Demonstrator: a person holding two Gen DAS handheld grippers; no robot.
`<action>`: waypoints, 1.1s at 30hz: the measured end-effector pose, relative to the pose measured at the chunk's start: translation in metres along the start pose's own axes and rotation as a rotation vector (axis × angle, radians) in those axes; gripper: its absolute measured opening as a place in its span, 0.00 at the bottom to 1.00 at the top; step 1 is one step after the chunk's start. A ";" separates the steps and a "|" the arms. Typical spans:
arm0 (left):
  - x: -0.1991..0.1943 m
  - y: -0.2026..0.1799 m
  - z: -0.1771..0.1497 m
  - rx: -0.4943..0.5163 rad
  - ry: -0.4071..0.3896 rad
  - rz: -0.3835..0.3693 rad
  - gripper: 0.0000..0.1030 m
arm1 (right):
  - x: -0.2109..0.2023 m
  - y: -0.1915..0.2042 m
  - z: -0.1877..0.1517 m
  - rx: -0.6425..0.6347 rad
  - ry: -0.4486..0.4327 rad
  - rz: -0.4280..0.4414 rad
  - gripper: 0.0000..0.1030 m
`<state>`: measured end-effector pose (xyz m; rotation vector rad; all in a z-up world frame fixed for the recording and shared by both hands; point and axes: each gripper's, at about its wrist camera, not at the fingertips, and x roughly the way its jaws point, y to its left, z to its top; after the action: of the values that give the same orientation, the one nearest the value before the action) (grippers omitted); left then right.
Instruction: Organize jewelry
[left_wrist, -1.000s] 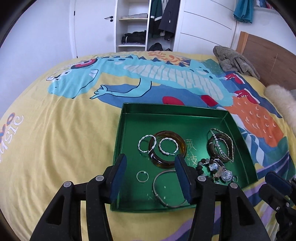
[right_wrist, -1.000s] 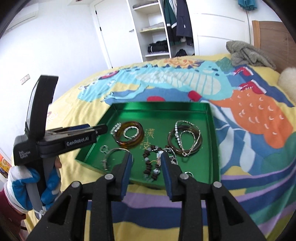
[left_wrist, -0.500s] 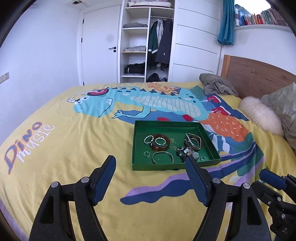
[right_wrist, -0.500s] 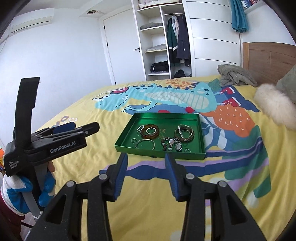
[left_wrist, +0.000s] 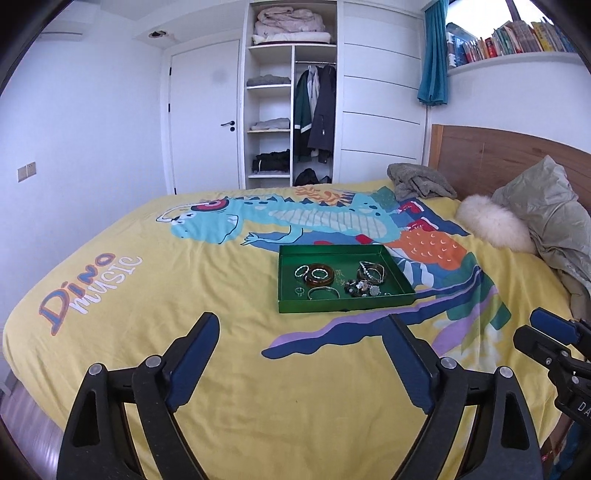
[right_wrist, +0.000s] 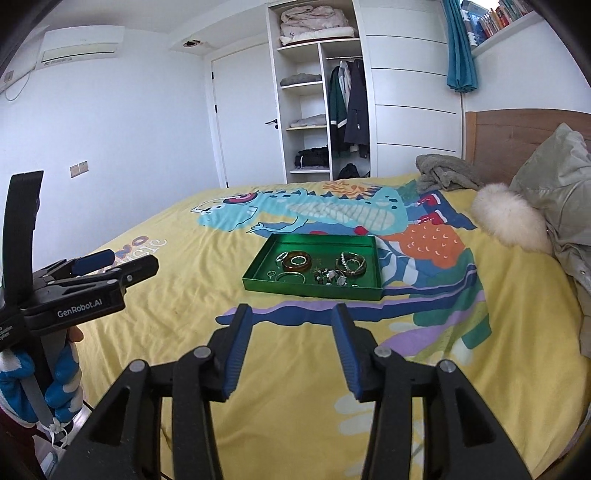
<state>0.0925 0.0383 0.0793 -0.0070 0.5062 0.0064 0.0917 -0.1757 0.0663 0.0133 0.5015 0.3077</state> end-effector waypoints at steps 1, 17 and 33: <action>-0.006 -0.001 -0.002 0.006 -0.010 0.006 0.88 | -0.005 0.000 -0.002 0.001 -0.005 -0.007 0.43; -0.065 -0.004 -0.044 0.035 -0.078 0.076 0.98 | -0.053 -0.004 -0.040 0.009 -0.051 -0.121 0.53; -0.065 -0.023 -0.066 0.051 -0.073 0.072 0.99 | -0.067 0.018 -0.056 -0.052 -0.087 -0.239 0.58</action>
<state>0.0038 0.0148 0.0531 0.0617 0.4332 0.0642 0.0045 -0.1814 0.0505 -0.0826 0.4035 0.0852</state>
